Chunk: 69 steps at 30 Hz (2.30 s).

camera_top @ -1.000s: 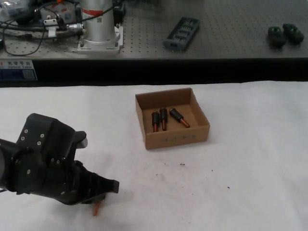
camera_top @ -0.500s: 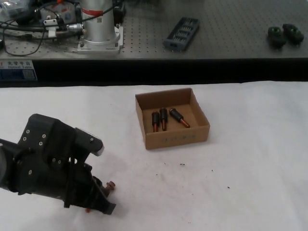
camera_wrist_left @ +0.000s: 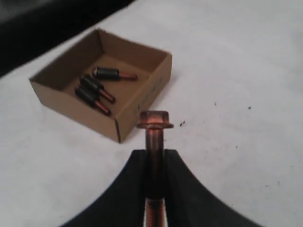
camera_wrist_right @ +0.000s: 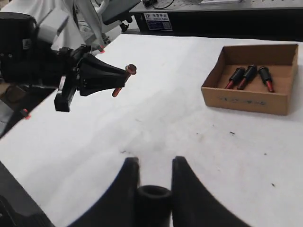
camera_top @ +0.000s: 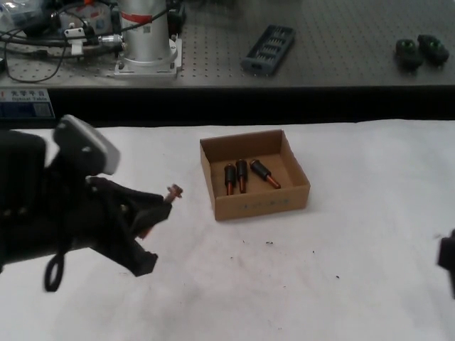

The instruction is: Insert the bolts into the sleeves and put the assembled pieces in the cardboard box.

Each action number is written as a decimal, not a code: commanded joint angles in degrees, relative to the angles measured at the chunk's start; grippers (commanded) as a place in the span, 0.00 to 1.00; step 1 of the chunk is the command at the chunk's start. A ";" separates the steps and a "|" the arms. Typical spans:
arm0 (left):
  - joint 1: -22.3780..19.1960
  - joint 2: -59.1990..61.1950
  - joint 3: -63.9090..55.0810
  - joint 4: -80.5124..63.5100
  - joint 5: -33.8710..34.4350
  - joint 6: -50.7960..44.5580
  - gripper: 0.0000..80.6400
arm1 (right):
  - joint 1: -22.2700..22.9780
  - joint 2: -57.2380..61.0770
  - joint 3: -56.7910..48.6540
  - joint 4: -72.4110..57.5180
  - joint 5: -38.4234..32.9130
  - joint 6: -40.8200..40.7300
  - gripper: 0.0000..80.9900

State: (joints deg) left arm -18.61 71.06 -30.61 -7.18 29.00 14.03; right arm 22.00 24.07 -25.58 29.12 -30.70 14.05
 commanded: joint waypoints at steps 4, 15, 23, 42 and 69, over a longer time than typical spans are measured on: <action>1.59 -7.74 6.51 -18.40 4.82 -7.09 0.01 | 0.36 -0.75 11.88 -29.12 -3.81 7.37 0.08; 3.47 -12.18 11.64 -42.05 10.61 -17.94 0.01 | 8.16 6.92 23.55 -57.28 3.09 -3.19 0.08; 3.47 -12.25 13.31 -51.42 12.05 -21.40 0.01 | 13.49 29.71 22.38 -79.76 7.07 -11.30 0.08; 0.09 13.62 12.03 -81.82 10.18 -30.74 0.01 | 13.83 83.32 3.64 -118.12 -2.47 -9.90 0.08; -3.72 22.16 9.20 -81.82 11.93 -44.99 0.01 | 21.48 88.83 -4.27 -118.12 -3.77 -7.05 0.08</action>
State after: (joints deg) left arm -22.43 93.21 -20.96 -87.56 42.00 -28.84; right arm 43.34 112.90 -28.52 -87.72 -34.08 1.70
